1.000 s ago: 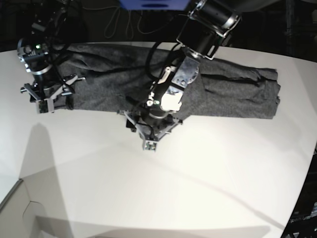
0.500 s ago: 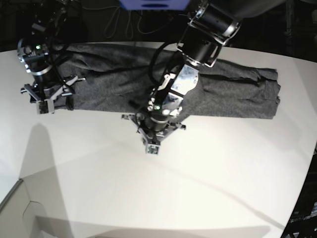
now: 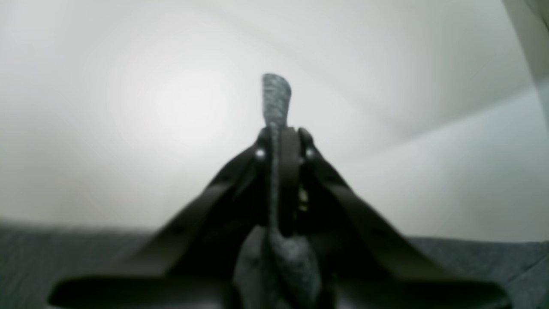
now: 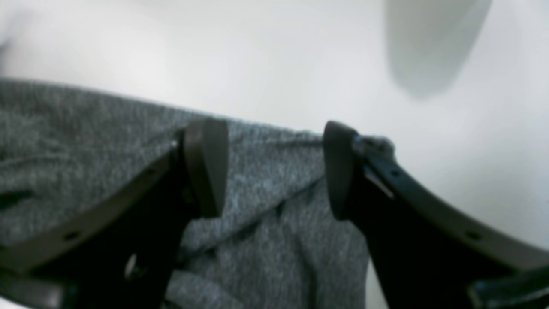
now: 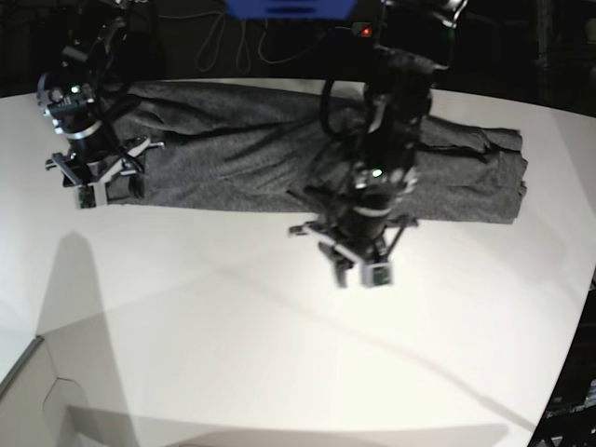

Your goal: Layout the t-shirt on the table in an organized manner, then fold the t-shirt properly

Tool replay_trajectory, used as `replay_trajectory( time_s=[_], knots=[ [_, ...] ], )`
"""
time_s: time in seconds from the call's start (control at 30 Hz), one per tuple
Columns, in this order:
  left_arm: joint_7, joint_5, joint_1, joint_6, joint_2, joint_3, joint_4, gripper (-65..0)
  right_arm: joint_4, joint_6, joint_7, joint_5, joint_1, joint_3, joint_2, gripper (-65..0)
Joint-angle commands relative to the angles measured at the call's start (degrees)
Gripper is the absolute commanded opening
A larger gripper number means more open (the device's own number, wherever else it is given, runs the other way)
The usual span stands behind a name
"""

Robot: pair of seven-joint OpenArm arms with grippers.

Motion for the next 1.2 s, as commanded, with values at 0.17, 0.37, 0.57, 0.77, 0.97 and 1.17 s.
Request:
replay_trajectory(
  time_s=[0.17, 0.37, 0.57, 0.77, 0.97, 1.17],
  knots=[
    [-1.10, -14.25, 5.09, -0.27, -5.58, -11.19, 8.79, -65.0, 0.26, 0.19, 1.40, 0.97, 1.28, -0.01, 0.30, -29.4],
    [-1.10, -23.30, 8.25, -0.36, -10.59, -22.62, 10.54, -65.0, 0.00, 0.28, 1.40, 0.97, 2.07, -0.62, 0.30, -29.4],
    [-1.28, -28.05, 10.19, -0.36, -12.70, -29.39, 9.93, -64.9, -0.09, 0.28, 1.40, 0.97, 2.07, -2.12, 0.30, -29.4],
    [-1.45, -28.23, 11.24, -0.36, -12.70, -31.76, 9.93, -64.9, -0.09, 0.28, 1.58, 0.97, 2.07, -2.91, 0.30, -29.4],
    [-1.63, -28.14, 12.82, -0.45, -12.00, -35.46, 9.84, -64.9, -0.09, 0.28, 1.58, 0.97, 2.07, -2.91, 0.30, -29.4],
    [-1.37, -27.70, 12.91, -10.03, -8.92, -40.99, 6.94, -64.9, -0.09, 0.28, 1.58, 0.97, 2.16, -2.91, 0.30, -29.4]
  ],
)
